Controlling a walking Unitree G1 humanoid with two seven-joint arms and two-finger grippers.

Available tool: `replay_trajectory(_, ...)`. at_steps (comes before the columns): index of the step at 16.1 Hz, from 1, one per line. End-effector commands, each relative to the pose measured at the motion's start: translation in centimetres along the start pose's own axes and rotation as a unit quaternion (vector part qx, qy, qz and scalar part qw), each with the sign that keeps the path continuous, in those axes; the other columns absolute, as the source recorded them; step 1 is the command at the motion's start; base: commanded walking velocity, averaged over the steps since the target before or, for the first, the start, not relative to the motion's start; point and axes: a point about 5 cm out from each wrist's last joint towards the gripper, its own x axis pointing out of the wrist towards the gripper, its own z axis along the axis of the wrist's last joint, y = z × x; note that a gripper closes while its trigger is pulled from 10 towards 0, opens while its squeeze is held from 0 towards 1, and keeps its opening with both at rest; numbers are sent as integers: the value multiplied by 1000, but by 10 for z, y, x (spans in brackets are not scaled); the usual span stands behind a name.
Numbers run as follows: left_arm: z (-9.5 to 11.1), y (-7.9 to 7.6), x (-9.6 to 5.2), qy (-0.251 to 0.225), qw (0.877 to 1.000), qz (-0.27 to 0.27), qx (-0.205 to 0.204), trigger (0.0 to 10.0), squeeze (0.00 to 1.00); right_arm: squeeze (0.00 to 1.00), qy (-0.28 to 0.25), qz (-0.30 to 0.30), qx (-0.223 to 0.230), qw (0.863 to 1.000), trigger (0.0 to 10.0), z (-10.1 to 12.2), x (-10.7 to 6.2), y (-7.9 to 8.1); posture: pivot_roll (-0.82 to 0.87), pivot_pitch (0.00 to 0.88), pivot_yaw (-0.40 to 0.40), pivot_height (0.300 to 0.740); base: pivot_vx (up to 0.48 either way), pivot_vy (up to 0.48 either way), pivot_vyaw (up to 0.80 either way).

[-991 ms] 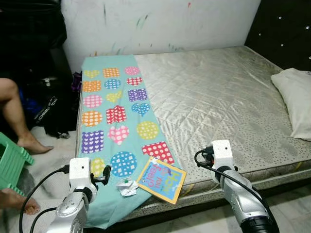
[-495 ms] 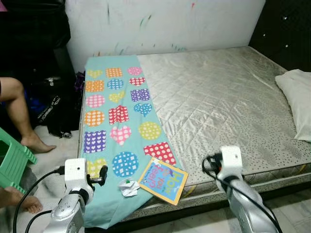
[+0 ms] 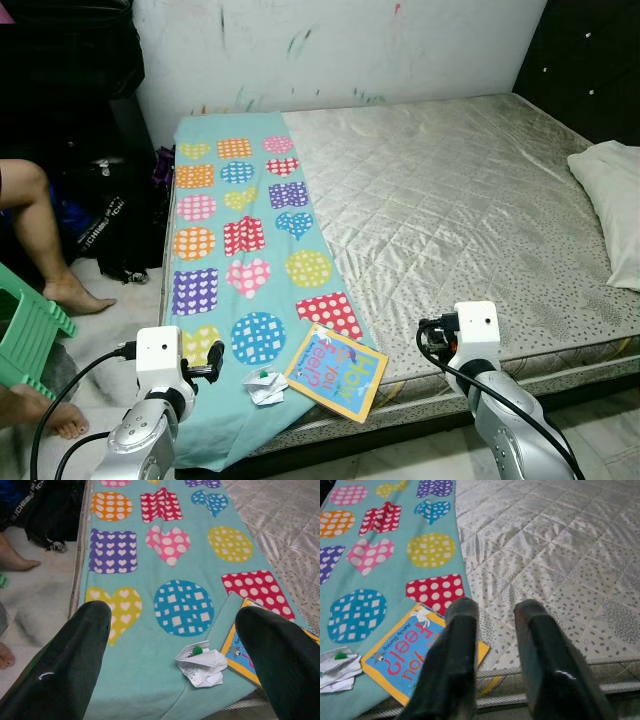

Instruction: Clean up the room

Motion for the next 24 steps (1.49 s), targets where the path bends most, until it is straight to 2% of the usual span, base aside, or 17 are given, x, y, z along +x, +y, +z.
replay_trajectory(1,5,-2,1,-5,1000,0,1,10000,0,1000,-3,4,-2,1000,10000,4,-1,1,-105,0,-11,740,0,0,0)
replay_trajectory(8,5,-3,2,-5,1000,-2,1,10000,0,1000,3,4,-1,1000,10000,2,1,1,-107,0,-11,740,0,0,0)
replay_trajectory(20,5,-5,5,-5,1000,-4,0,10000,0,1000,0,14,-4,1000,10000,5,3,3,-113,0,-12,618,0,0,0)
replay_trajectory(23,6,-5,5,-5,1000,-4,0,10000,0,1000,-2,17,-10,1000,10000,5,4,4,-115,0,-10,603,0,0,0)
replay_trajectory(24,6,-5,6,-6,1000,-2,2,10000,0,0,-3,18,-13,1000,10000,6,4,4,-114,0,-11,603,0,0,0)
